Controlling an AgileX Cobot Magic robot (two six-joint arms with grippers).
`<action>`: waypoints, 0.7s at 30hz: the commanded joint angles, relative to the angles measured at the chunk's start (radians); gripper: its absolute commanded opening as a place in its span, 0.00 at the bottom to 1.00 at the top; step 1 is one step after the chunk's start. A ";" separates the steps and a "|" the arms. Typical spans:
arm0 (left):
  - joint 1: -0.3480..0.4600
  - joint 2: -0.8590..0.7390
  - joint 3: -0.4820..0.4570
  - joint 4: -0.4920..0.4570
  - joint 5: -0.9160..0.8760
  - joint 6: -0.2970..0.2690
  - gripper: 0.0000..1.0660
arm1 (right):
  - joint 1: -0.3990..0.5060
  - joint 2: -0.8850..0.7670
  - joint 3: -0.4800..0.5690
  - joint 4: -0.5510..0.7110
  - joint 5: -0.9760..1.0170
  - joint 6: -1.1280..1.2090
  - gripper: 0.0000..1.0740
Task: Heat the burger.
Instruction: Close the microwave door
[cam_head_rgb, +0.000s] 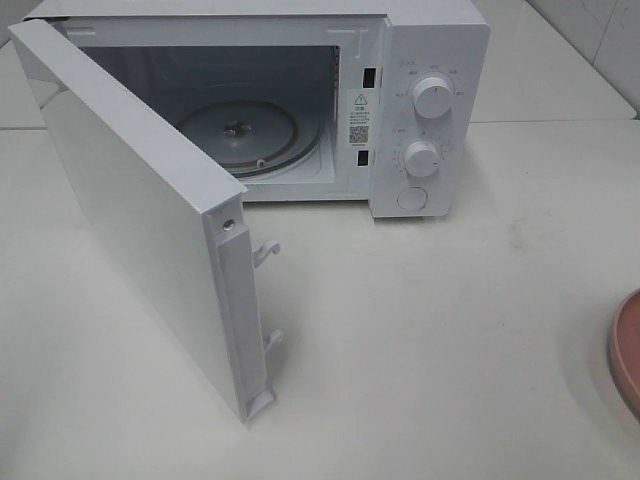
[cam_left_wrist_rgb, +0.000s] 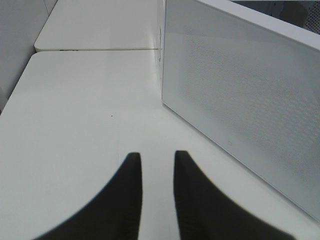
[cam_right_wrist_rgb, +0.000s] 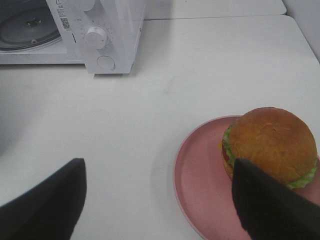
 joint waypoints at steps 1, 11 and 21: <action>0.004 0.097 0.043 0.000 -0.135 -0.005 0.00 | -0.006 -0.025 0.003 0.003 0.000 -0.011 0.71; 0.004 0.279 0.194 -0.015 -0.585 -0.002 0.00 | -0.006 -0.025 0.003 0.003 0.000 -0.011 0.71; 0.004 0.543 0.331 0.005 -1.186 -0.006 0.00 | -0.006 -0.025 0.003 0.003 0.000 -0.011 0.71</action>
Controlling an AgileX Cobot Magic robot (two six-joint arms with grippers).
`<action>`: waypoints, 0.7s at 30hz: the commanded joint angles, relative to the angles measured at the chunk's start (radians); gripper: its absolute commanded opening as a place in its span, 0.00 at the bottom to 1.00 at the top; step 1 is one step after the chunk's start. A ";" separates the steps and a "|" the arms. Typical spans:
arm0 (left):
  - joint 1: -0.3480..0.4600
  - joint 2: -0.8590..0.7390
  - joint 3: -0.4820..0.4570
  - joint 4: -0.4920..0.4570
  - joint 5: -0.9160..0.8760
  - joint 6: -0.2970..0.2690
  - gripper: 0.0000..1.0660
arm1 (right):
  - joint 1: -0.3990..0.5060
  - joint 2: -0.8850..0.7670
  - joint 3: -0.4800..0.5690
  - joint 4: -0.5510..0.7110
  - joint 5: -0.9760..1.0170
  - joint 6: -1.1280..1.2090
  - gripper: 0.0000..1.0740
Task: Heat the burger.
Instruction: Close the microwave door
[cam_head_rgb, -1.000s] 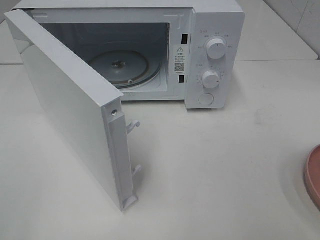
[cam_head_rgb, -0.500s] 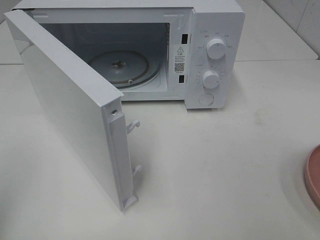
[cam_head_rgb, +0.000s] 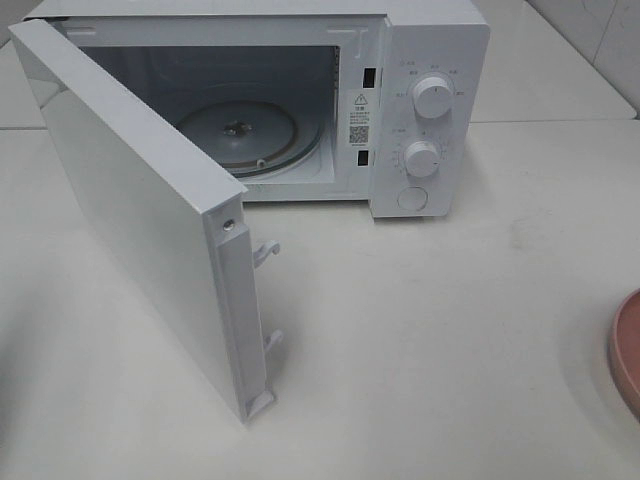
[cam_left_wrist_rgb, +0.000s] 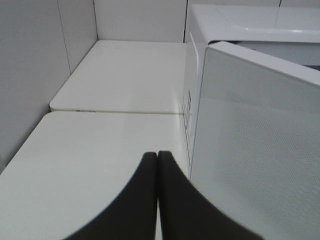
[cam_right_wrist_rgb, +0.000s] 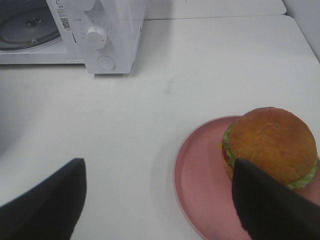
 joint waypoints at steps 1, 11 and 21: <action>0.004 0.060 0.006 0.014 -0.142 -0.006 0.00 | -0.006 -0.025 0.003 0.003 0.000 -0.011 0.71; -0.122 0.367 -0.008 0.219 -0.407 -0.103 0.00 | -0.006 -0.025 0.003 0.003 0.000 -0.011 0.71; -0.245 0.621 -0.069 0.251 -0.535 -0.103 0.00 | -0.006 -0.025 0.003 0.003 0.000 -0.011 0.71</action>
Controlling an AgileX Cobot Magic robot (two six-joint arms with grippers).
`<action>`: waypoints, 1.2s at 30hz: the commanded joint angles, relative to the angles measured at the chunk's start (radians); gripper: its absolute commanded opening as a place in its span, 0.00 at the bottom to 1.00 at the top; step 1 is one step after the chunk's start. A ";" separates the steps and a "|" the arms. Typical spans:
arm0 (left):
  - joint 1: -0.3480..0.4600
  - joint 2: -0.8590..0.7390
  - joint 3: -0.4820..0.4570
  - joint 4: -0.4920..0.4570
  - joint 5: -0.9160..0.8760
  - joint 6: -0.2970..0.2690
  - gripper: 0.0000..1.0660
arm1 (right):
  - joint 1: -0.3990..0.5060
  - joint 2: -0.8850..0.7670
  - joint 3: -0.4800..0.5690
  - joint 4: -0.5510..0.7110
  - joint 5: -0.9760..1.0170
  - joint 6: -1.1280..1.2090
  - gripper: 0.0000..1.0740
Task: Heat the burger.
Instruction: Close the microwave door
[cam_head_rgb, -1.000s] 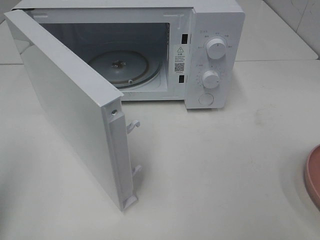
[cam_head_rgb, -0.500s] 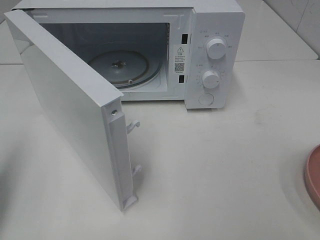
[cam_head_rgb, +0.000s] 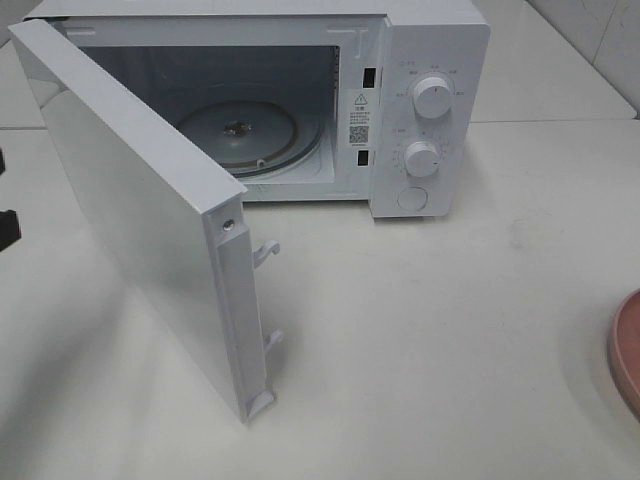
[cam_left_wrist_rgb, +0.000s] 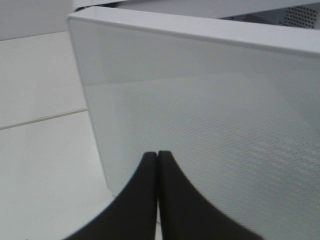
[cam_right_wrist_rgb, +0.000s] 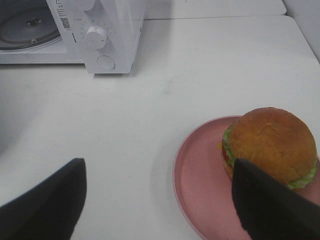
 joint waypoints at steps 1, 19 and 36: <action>-0.038 0.049 -0.019 0.010 -0.062 -0.009 0.00 | -0.006 -0.025 0.003 0.003 0.000 -0.008 0.71; -0.263 0.380 -0.184 -0.084 -0.224 -0.005 0.00 | -0.006 -0.025 0.003 0.003 0.000 -0.008 0.71; -0.329 0.542 -0.420 -0.180 -0.214 -0.006 0.00 | -0.006 -0.025 0.003 0.003 0.000 -0.008 0.71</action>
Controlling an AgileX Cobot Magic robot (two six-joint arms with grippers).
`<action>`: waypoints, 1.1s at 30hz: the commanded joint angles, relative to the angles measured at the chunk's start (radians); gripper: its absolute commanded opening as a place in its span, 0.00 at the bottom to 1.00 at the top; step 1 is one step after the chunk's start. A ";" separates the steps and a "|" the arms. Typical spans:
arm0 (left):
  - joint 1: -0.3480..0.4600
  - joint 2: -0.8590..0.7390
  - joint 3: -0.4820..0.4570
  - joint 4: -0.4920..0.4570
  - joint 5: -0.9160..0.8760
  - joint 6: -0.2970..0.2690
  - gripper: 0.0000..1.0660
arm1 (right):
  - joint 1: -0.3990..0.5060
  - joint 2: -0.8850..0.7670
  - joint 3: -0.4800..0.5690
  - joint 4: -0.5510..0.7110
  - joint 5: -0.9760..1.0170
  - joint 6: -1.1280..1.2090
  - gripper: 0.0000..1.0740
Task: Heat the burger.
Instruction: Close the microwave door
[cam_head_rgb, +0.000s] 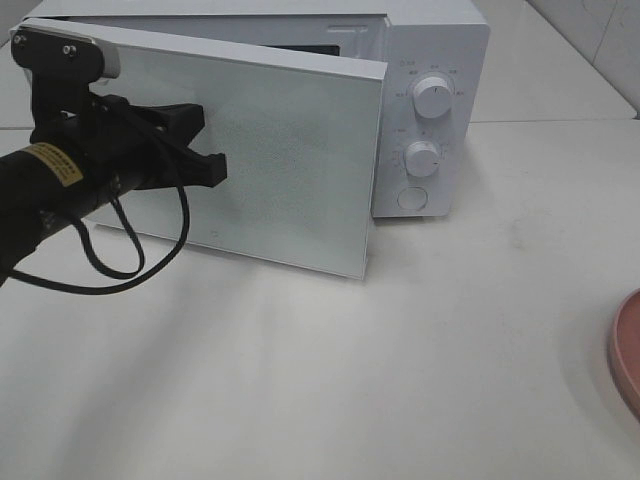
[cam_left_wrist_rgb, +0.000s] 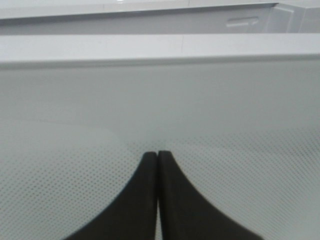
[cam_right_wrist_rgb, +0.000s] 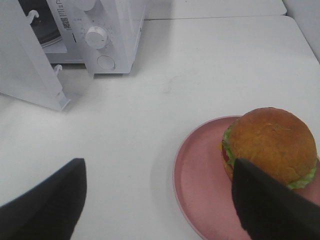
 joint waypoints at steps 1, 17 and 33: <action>-0.007 0.028 -0.048 -0.019 -0.006 -0.003 0.00 | -0.006 -0.025 0.003 0.003 0.000 -0.008 0.71; -0.038 0.148 -0.262 -0.077 0.061 0.000 0.00 | -0.006 -0.025 0.003 0.003 0.000 -0.008 0.71; -0.040 0.221 -0.424 -0.175 0.185 0.071 0.00 | -0.006 -0.025 0.003 0.003 0.000 -0.008 0.71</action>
